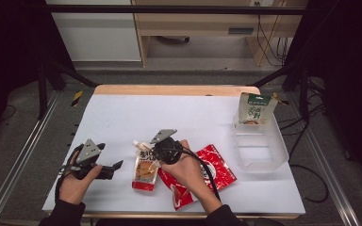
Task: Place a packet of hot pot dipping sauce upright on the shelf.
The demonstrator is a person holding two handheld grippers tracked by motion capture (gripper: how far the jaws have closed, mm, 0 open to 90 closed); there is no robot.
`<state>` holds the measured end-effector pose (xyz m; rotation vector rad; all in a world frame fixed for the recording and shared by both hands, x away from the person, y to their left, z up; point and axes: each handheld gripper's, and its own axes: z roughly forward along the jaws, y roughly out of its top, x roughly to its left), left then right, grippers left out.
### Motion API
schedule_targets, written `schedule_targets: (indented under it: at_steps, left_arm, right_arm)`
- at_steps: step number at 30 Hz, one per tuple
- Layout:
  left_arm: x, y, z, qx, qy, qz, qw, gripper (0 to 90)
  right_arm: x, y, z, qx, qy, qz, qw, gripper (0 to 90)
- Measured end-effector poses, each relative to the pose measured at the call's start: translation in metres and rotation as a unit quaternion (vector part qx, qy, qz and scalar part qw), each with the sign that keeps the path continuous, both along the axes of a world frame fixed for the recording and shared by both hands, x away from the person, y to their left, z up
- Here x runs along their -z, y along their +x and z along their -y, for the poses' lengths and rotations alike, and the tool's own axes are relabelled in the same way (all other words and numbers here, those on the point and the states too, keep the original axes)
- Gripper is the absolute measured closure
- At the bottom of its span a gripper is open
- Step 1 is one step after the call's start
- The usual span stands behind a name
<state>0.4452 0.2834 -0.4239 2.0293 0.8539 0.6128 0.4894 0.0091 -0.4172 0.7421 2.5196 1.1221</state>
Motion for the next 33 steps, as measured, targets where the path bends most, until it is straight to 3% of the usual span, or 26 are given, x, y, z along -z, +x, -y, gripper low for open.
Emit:
schedule_targets:
  at_steps: [9, 12, 13, 15, 18, 20, 22, 26, 29, 33]
  left_arm:
    - [-0.032, 0.001, 0.001, 0.036, -0.001, 0.016, 0.9992, 7.2]
    - [-0.037, 0.005, 0.004, 0.047, 0.006, 0.011, 0.9988, 7.2]
    - [-0.042, 0.010, 0.008, 0.067, 0.016, 0.008, 0.9976, 7.2]
    - [-0.045, 0.017, 0.010, 0.082, 0.021, 0.001, 0.9964, 7.2]
    - [-0.049, 0.021, 0.013, 0.091, 0.023, -0.006, 0.9956, 7.8]
    - [-0.049, 0.019, 0.013, 0.092, 0.013, -0.002, 0.9957, 8.1]
    - [-0.048, 0.015, 0.012, 0.095, 0.019, -0.005, 0.9952, 8.4]
    - [-0.041, 0.011, 0.007, 0.102, 0.011, -0.015, 0.9946, 8.5]
    - [-0.037, 0.011, 0.009, 0.105, 0.028, -0.019, 0.9939, 9.9]
    - [-0.037, 0.011, 0.012, 0.113, 0.028, -0.015, 0.9931, 11.9]
  right_arm:
    - [-0.033, -0.006, -0.004, -0.037, 0.020, 0.034, 0.9985, 88.9]
    - [-0.037, -0.006, -0.006, -0.042, 0.021, 0.039, 0.9982, 89.0]
    - [-0.040, -0.006, -0.008, -0.046, 0.022, 0.044, 0.9977, 89.0]
    - [-0.041, -0.007, -0.008, -0.052, 0.024, 0.046, 0.9973, 89.0]
    - [-0.042, -0.009, -0.006, -0.057, 0.030, 0.049, 0.9967, 89.0]
    - [-0.043, -0.010, -0.005, -0.060, 0.033, 0.050, 0.9964, 89.0]
    - [-0.044, -0.012, -0.004, -0.065, 0.037, 0.051, 0.9959, 89.0]
    - [-0.046, -0.015, -0.003, -0.070, 0.041, 0.058, 0.9950, 89.0]
    - [-0.046, -0.017, -0.003, -0.076, 0.042, 0.060, 0.9944, 89.0]
    - [-0.046, -0.018, -0.003, -0.084, 0.047, 0.061, 0.9935, 89.0]
